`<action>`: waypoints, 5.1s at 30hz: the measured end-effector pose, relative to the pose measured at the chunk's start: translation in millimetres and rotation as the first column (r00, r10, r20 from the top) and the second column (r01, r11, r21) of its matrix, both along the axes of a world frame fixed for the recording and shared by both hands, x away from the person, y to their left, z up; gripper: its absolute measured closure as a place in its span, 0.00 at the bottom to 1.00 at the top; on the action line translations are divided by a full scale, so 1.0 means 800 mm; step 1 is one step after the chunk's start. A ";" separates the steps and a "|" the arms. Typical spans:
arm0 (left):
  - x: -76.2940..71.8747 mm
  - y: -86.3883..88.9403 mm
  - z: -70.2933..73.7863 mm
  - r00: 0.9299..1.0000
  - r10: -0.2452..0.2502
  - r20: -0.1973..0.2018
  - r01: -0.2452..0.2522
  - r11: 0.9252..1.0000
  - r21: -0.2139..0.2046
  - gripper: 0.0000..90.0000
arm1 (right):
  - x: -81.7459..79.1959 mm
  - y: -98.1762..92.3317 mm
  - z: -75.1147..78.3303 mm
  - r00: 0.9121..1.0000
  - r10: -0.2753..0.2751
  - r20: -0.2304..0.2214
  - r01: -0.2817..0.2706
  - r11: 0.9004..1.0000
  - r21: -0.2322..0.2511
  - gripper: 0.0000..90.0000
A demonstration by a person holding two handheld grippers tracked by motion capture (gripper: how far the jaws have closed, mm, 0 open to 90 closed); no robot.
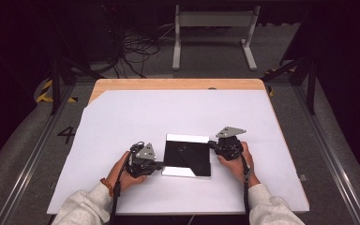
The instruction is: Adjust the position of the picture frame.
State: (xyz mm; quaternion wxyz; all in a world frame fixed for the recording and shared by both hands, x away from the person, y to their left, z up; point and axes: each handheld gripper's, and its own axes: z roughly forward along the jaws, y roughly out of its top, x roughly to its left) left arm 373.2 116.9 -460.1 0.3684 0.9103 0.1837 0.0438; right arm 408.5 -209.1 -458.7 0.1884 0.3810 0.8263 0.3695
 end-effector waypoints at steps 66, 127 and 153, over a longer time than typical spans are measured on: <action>-0.048 0.071 0.020 0.978 0.127 0.167 -0.111 0.989 -0.099 0.43 | -0.076 -0.022 0.025 0.983 0.185 0.003 -0.185 0.983 0.018 0.94; -0.075 0.140 0.005 0.950 0.292 0.108 -0.279 0.952 -0.126 0.25 | -0.096 -0.003 0.024 0.931 0.305 -0.201 -0.331 0.937 -0.113 0.97; -0.076 0.140 0.002 0.957 0.273 0.102 -0.262 0.959 -0.110 0.24 | -0.096 -0.003 0.023 0.931 0.308 -0.195 -0.333 0.936 -0.112 0.97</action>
